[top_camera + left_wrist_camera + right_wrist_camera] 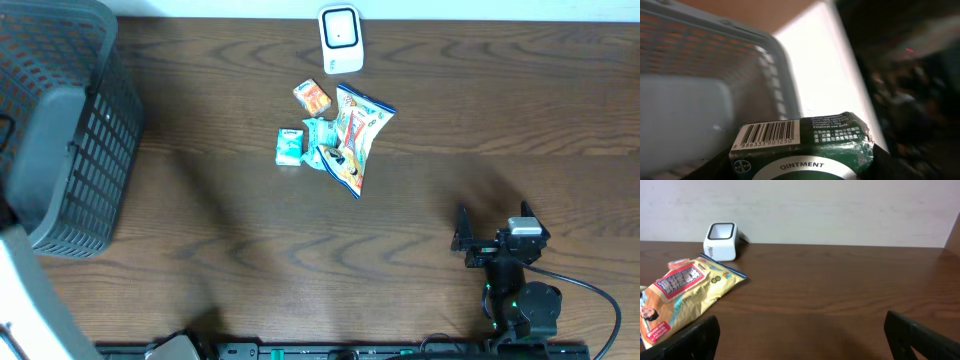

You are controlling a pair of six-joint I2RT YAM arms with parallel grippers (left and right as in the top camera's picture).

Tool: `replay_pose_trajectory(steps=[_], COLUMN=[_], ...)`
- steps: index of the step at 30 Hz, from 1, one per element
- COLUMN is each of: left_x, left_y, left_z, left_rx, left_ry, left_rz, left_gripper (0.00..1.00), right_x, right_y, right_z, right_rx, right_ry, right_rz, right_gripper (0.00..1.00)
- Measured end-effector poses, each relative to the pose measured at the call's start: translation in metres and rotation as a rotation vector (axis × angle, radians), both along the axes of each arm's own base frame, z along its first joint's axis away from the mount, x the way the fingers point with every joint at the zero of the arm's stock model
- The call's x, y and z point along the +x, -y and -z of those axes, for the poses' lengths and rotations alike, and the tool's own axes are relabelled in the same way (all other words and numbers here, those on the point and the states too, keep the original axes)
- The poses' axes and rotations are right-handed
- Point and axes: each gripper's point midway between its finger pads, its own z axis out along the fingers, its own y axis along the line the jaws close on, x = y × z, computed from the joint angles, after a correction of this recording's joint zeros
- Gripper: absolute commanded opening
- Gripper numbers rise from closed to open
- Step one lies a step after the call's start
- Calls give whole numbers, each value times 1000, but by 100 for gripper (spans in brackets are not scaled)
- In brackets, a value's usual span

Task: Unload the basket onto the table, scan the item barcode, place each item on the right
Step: 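Carry the ointment box to the table beside the pile and release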

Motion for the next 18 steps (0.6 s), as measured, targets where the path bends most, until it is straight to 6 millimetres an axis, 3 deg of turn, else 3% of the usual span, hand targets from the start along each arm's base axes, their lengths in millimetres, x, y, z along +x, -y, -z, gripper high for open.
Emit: replay_pose_trajectory(steps=[4, 8, 13, 18], left_x=[13, 42, 69, 87], left_y=[59, 131, 206, 234], left_z=[-19, -6, 56, 130], left_rx=[39, 152, 314, 457], left_ry=[51, -20, -250, -525], left_rz=[229, 529, 838, 993], left_gripper=[58, 58, 58, 58], right_x=[0, 0, 0, 0], right_y=[0, 0, 0, 0], right_z=[0, 0, 0, 0], right_rx=[0, 0, 0, 0], right_ry=[0, 0, 0, 0], right_rz=[0, 0, 0, 0], right_gripper=[99, 99, 99, 99])
